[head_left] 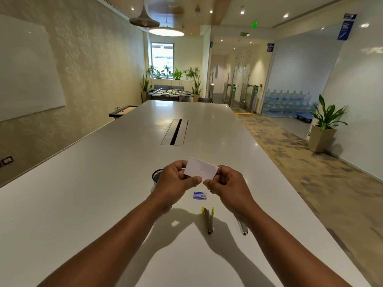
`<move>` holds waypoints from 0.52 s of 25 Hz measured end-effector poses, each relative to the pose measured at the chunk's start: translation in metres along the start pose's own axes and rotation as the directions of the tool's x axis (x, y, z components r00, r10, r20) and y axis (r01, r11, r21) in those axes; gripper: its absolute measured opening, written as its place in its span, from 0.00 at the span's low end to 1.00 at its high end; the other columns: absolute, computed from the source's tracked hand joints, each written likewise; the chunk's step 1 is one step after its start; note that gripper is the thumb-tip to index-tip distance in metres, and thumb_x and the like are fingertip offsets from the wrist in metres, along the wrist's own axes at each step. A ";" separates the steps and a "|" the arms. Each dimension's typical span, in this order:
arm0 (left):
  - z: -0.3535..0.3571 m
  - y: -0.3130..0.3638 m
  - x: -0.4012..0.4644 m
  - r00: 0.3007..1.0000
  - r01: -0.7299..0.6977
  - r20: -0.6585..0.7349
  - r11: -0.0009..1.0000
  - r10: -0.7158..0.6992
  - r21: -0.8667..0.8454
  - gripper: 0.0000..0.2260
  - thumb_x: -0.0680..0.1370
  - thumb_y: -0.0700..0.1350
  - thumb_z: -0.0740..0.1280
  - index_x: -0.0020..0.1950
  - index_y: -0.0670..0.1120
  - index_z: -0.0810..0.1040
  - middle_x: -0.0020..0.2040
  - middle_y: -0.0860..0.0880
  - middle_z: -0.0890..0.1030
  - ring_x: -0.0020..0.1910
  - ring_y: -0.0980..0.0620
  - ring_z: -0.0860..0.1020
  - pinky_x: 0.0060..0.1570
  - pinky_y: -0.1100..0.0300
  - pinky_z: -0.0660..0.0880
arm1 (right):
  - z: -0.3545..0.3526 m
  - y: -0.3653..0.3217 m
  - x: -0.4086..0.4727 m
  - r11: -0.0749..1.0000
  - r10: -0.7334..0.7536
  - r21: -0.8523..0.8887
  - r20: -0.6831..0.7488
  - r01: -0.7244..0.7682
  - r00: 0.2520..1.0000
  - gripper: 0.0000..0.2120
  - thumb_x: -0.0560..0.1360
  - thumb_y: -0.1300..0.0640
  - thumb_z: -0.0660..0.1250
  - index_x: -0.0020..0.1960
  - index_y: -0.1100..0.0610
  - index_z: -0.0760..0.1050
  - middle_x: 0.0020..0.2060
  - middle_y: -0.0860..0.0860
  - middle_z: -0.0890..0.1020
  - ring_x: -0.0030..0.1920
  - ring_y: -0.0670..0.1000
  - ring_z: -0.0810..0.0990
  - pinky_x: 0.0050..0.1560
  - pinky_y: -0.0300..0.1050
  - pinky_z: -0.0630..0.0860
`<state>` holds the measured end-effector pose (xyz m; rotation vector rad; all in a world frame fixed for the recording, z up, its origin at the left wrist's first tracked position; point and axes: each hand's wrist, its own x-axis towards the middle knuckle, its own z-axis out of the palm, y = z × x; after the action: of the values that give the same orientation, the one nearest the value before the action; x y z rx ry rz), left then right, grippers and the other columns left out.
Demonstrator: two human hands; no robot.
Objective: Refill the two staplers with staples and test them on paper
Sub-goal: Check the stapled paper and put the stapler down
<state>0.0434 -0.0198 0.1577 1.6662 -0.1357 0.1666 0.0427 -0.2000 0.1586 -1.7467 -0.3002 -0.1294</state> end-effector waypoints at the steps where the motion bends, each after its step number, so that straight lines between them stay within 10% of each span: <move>1: -0.002 0.003 -0.001 1.000 -0.005 -0.014 1.000 0.005 -0.005 0.19 0.75 0.39 0.76 0.64 0.46 0.77 0.50 0.48 0.88 0.43 0.54 0.85 0.39 0.67 0.79 | 0.000 -0.003 0.001 1.000 0.007 0.020 0.002 -0.007 1.000 0.13 0.76 0.64 0.72 0.53 0.46 0.79 0.39 0.62 0.82 0.36 0.48 0.82 0.39 0.35 0.79; 13: -0.013 0.034 -0.010 0.995 -0.013 0.098 0.991 0.026 -0.130 0.11 0.84 0.35 0.62 0.62 0.49 0.74 0.44 0.44 0.88 0.42 0.50 0.87 0.44 0.61 0.83 | -0.020 -0.026 0.003 0.968 0.097 0.223 0.077 -0.112 0.992 0.10 0.74 0.68 0.72 0.52 0.57 0.82 0.43 0.59 0.88 0.36 0.49 0.83 0.39 0.37 0.80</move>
<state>0.0268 -0.0108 0.1902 1.5447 -0.2335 0.0883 0.0400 -0.2143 0.1880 -1.5371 -0.2593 0.0378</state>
